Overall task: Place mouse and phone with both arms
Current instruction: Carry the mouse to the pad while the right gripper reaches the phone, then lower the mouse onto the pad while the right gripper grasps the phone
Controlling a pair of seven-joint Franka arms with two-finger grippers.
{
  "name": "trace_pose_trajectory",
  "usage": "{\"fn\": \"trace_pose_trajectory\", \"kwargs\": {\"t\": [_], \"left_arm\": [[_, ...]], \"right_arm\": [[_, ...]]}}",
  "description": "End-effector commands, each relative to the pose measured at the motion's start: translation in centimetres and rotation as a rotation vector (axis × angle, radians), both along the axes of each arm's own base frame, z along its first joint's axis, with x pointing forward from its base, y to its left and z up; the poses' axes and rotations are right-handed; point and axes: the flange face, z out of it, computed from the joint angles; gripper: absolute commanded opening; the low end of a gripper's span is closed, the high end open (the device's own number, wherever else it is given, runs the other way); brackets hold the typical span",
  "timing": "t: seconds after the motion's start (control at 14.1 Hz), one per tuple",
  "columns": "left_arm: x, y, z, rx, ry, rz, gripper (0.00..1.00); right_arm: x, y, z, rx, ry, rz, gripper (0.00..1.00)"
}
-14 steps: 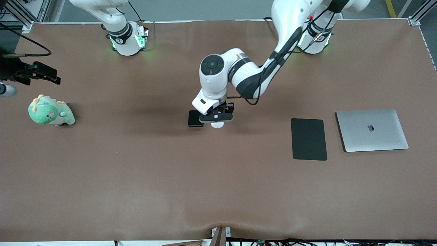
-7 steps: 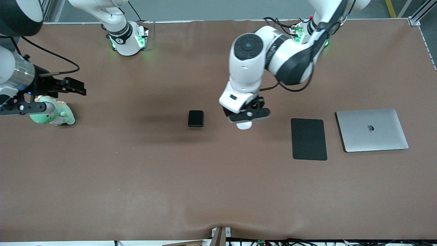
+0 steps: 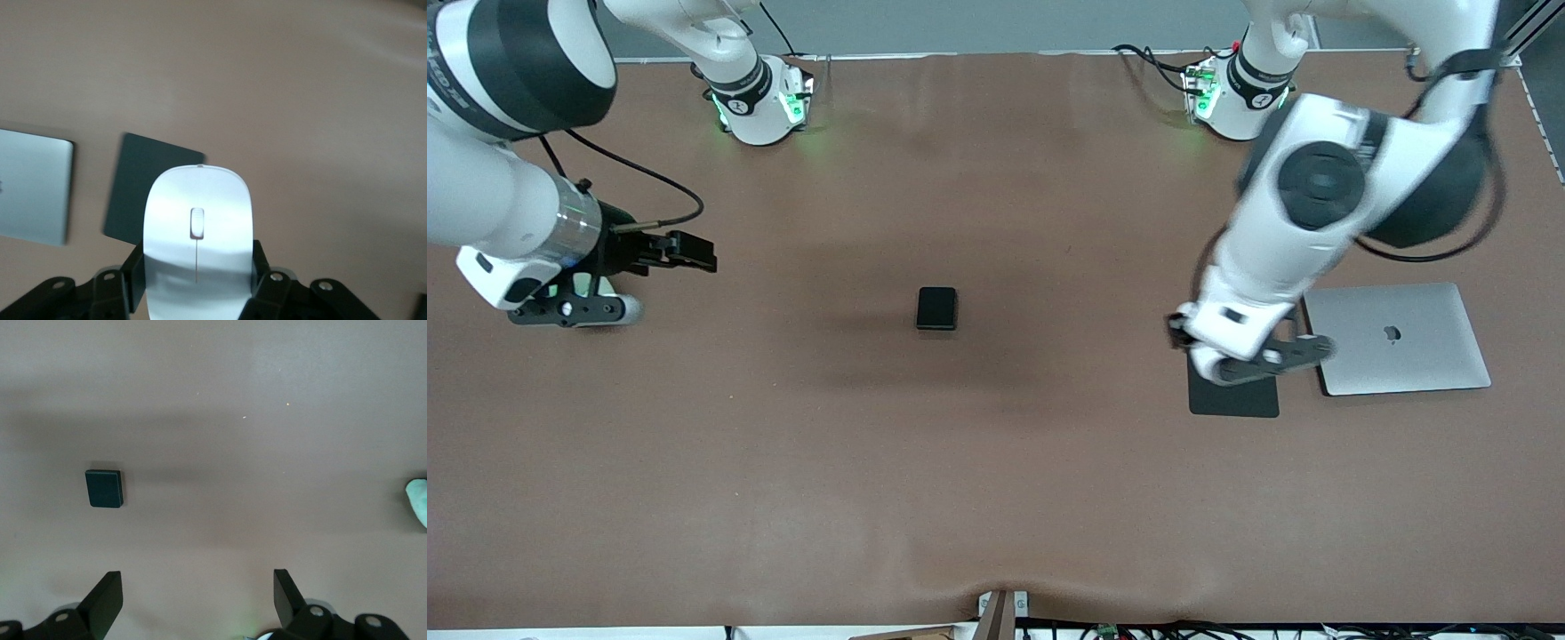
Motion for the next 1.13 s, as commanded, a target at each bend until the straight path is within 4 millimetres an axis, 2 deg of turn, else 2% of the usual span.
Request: {"fn": "trace_pose_trajectory", "kwargs": {"t": [0.0, 0.14, 0.49, 0.78, 1.06], "left_arm": [[-0.2, 5.7, 1.2, -0.03, 0.021, -0.033, 0.0], [0.1, 8.4, 1.0, -0.046, 0.037, -0.071, 0.0], [-0.5, 10.1, -2.1, -0.04, 0.109, -0.211, 0.0], [-1.1, 10.7, -6.8, -0.042, 0.167, -0.313, 0.0], [-2.2, 10.9, -12.5, -0.049, 0.126, -0.328, 0.0]], "right_arm": [[0.7, 2.8, -1.3, -0.003, -0.004, -0.029, 1.0], [1.1, 4.7, -2.8, -0.011, -0.005, -0.041, 1.0], [1.9, 8.4, -6.4, -0.02, -0.002, -0.016, 1.0], [1.7, 10.7, -9.9, -0.022, -0.012, -0.002, 1.0], [1.4, 12.9, -13.3, -0.034, 0.023, 0.026, 1.0]]}}
